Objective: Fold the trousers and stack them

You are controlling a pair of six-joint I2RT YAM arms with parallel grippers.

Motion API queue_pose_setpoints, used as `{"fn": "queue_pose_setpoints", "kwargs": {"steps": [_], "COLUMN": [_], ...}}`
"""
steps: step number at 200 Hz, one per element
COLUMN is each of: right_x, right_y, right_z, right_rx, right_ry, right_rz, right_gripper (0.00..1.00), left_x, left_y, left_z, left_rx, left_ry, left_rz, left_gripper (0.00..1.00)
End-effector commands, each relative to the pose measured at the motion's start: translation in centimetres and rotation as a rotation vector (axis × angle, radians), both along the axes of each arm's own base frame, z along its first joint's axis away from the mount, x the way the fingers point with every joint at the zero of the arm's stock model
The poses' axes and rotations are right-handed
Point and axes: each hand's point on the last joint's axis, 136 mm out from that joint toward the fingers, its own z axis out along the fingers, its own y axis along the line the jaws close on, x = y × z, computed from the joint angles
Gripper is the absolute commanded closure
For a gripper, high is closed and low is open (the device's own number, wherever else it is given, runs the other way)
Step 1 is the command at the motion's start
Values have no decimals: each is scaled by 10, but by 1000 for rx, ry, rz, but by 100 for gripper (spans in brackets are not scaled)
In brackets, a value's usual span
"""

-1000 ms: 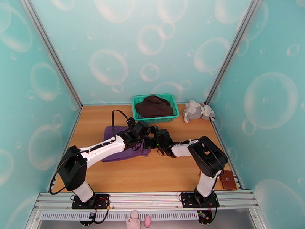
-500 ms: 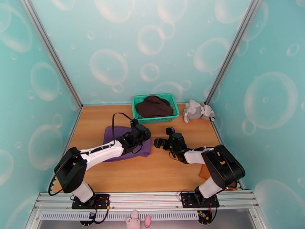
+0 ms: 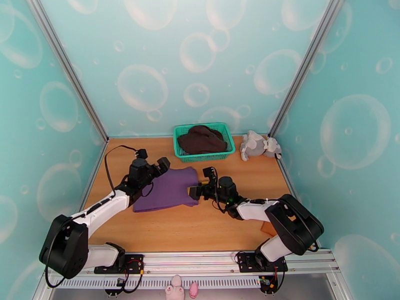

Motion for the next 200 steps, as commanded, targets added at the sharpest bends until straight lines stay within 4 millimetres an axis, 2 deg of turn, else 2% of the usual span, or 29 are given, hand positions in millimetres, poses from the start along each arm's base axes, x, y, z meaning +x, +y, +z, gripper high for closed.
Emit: {"fn": "queue_pose_setpoints", "kwargs": {"steps": [1, 16, 33, 57, 80, 101, 112, 129, 144, 163, 200], "right_x": [-17, -22, -25, -30, -26, -11, -5, 4, 8, 12, 12], "right_y": [22, 36, 43, 49, 49, 40, 31, 18, 8, 2, 0], "right_z": [15, 2, -5, -9, -24, -57, -80, -97, -108, -112, -96], "right_rx": [62, 65, 93, 115, 61, -56, -134, -185, -207, -218, -218], "right_ry": [-60, 5, 49, 92, 134, 219, 285, 338, 380, 396, 327], "right_rz": [163, 246, 286, 331, 300, 180, 115, 42, -10, -29, -41], "right_gripper": [1, 1, 1, 1, 1, 1, 1, 1, 1, 1, 1], "left_x": [17, 32, 52, 76, 79, 83, 80, 73, 67, 56, 25], "left_y": [7, 19, 30, 39, 46, 55, 61, 65, 65, 62, 61], "left_z": [-2, -5, -10, -35, -72, -91, -103, -113, -115, -107, -74], "left_rx": [13, -39, -87, -130, -135, -124, -125, -135, -141, -147, -89], "left_ry": [-71, -88, -89, -33, 49, 75, 103, 121, 127, 105, 41], "left_rz": [-93, -86, -74, -42, 10, 66, 96, 115, 115, 90, 62], "left_gripper": [1, 1, 0, 0, 0, 1, 1, 1, 1, 1, 1]}}
